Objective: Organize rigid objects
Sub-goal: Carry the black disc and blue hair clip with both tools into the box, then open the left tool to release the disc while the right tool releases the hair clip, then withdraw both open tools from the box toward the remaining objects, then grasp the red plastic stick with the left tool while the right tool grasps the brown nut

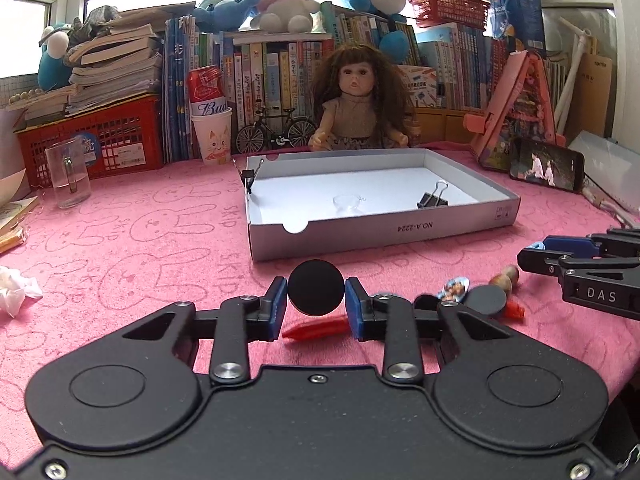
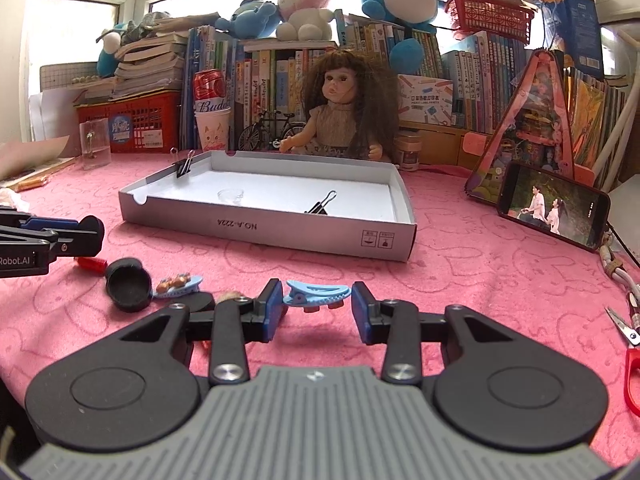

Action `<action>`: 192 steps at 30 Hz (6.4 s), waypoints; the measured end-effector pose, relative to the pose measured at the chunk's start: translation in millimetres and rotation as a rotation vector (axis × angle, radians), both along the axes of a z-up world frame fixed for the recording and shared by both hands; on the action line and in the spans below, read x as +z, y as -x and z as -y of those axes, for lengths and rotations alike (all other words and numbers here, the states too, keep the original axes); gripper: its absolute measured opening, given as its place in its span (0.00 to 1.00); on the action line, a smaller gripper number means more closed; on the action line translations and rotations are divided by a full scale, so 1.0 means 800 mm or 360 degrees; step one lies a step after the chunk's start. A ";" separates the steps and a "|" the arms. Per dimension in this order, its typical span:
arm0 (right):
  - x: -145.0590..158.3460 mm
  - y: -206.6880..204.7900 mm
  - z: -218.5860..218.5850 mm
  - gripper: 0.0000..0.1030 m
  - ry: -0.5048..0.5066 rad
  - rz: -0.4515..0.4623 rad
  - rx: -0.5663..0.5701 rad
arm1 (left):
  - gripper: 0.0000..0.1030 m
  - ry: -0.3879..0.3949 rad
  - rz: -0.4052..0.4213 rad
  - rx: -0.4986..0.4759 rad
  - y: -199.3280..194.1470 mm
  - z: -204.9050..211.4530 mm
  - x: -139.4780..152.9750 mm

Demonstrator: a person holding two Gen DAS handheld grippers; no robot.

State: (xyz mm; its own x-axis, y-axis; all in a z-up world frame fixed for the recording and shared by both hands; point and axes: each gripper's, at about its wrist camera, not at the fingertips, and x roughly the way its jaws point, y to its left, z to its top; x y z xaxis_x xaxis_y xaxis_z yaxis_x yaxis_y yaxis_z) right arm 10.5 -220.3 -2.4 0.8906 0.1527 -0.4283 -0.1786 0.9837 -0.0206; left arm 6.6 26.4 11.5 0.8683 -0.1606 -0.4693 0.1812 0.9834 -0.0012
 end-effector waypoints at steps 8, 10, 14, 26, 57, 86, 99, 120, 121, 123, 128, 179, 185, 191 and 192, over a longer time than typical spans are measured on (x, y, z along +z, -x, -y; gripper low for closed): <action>0.021 -0.030 0.009 0.42 -0.0085 -0.0009 -0.0078 | 0.28 0.0086 0.0021 0.0005 -0.030 0.001 0.025; 0.026 -0.039 0.012 0.42 -0.0108 -0.0016 -0.0094 | 0.28 0.0097 0.0025 0.0005 -0.039 0.003 0.031; 0.034 -0.060 0.014 0.42 -0.0125 -0.0030 -0.0122 | 0.28 0.0106 0.0014 0.0011 -0.060 0.005 0.039; 0.025 -0.123 0.016 0.42 -0.0151 -0.0075 -0.0172 | 0.28 0.0138 -0.0067 0.0069 -0.134 0.014 0.031; 0.008 -0.201 0.010 0.47 -0.0241 -0.0297 -0.0159 | 0.29 0.0089 -0.0281 0.0089 -0.225 0.037 -0.009; 0.024 -0.132 0.005 0.77 -0.0126 -0.0181 0.0001 | 0.75 0.0159 -0.0165 0.0008 -0.144 0.022 0.022; 0.027 -0.095 0.001 0.82 -0.0101 -0.0124 0.0066 | 0.76 0.0116 -0.0123 -0.0047 -0.095 0.016 0.022; 0.000 -0.050 0.017 0.83 -0.0061 -0.0190 0.0019 | 0.76 0.0136 -0.0155 -0.0050 -0.028 -0.022 -0.009; -0.001 -0.048 0.017 0.83 -0.0063 -0.0191 0.0017 | 0.76 0.0127 -0.0158 -0.0048 -0.024 -0.024 -0.010; -0.002 -0.044 0.017 0.83 -0.0067 -0.0189 0.0019 | 0.73 0.0114 -0.0168 -0.0052 -0.016 -0.026 -0.012; -0.007 -0.035 0.011 0.84 -0.0038 -0.0182 0.0059 | 0.67 0.0111 -0.0187 -0.0039 -0.002 -0.028 -0.018; -0.014 0.004 -0.013 0.31 0.0025 -0.0097 0.0139 | 0.40 0.0097 -0.0081 0.0045 0.007 0.019 -0.027; -0.010 0.003 -0.013 0.25 0.0019 -0.0080 0.0114 | 0.40 0.0116 -0.0071 0.0045 0.005 0.016 -0.019; 0.004 -0.008 -0.008 0.25 -0.0006 -0.0042 0.0080 | 0.40 0.0151 -0.0059 0.0057 -0.006 0.012 -0.002; 0.006 -0.011 -0.008 0.25 -0.0011 -0.0036 0.0074 | 0.40 0.0162 -0.0054 0.0058 -0.009 0.011 0.001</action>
State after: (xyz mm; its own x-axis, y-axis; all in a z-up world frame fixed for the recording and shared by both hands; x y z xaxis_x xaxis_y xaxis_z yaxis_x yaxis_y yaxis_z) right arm 19.0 -214.3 2.7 0.8726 0.1967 -0.4470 -0.2245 0.9744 -0.0095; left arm 13.6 17.8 12.6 0.8584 -0.1776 -0.4812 0.1436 0.9838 -0.1071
